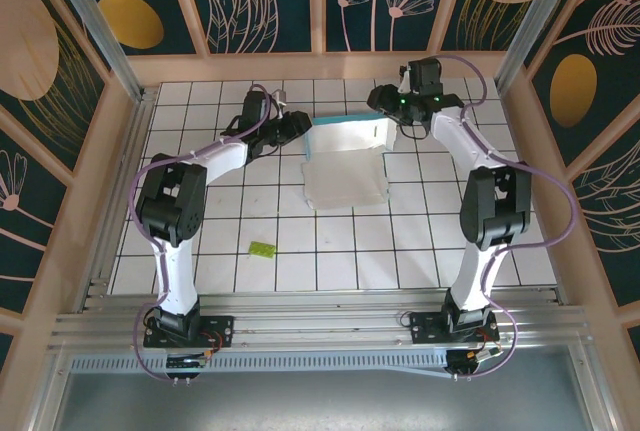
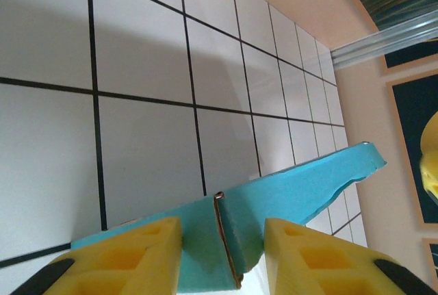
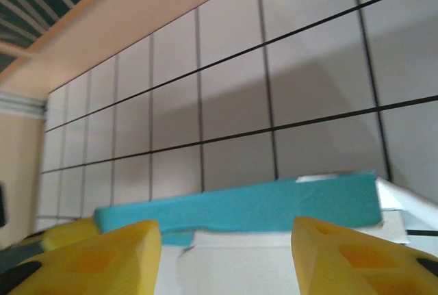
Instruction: Fold the paper box
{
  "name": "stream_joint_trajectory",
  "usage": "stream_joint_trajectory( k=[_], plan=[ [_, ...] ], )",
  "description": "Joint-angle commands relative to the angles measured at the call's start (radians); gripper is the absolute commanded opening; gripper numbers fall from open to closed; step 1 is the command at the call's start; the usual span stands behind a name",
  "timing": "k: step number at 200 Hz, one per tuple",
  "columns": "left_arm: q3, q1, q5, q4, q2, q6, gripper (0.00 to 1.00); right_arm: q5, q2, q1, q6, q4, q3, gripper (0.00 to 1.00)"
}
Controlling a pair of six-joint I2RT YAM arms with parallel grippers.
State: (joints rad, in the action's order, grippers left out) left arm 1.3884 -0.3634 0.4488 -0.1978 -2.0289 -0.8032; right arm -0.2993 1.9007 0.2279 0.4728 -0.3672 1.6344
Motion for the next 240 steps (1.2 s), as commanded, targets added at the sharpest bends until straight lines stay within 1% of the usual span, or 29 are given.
stream_joint_trajectory(
  k=[1,30,67,108,140,151,174,182,193,216,240],
  plan=[
    [-0.027,-0.005,0.008,-0.037,0.040,0.019,0.36,0.181,0.040,0.020,-0.060,-0.106,0.075,0.53],
    [-0.043,-0.006,0.005,-0.045,0.050,0.012,0.36,0.131,0.063,0.027,-0.079,-0.146,0.099,0.50],
    [-0.037,-0.006,0.005,-0.043,0.047,0.009,0.36,0.131,0.071,0.034,-0.064,-0.171,0.090,0.47],
    [-0.032,-0.006,0.007,-0.042,0.046,0.008,0.36,0.095,0.100,0.036,-0.034,-0.191,0.103,0.46],
    [-0.034,-0.007,0.010,-0.043,0.048,0.010,0.36,0.097,0.131,0.042,-0.041,-0.185,0.103,0.48],
    [-0.034,-0.006,0.010,-0.043,0.050,0.010,0.36,0.065,0.145,0.042,-0.030,-0.188,0.111,0.48],
    [-0.031,-0.006,0.011,-0.044,0.050,0.009,0.36,-0.067,0.148,0.041,0.010,-0.162,0.100,0.48],
    [-0.031,-0.007,0.010,-0.044,0.049,0.007,0.37,-0.092,0.141,0.042,0.017,-0.144,0.094,0.48],
    [-0.031,-0.007,0.010,-0.046,0.050,0.007,0.36,-0.071,0.129,0.041,0.016,-0.138,0.094,0.48],
    [-0.032,-0.007,0.012,-0.051,0.048,0.003,0.36,0.045,0.116,0.035,-0.020,-0.147,0.106,0.47],
    [-0.031,-0.006,0.015,-0.054,0.044,0.000,0.37,0.046,0.139,0.019,-0.028,-0.153,0.116,0.44]
  ],
)
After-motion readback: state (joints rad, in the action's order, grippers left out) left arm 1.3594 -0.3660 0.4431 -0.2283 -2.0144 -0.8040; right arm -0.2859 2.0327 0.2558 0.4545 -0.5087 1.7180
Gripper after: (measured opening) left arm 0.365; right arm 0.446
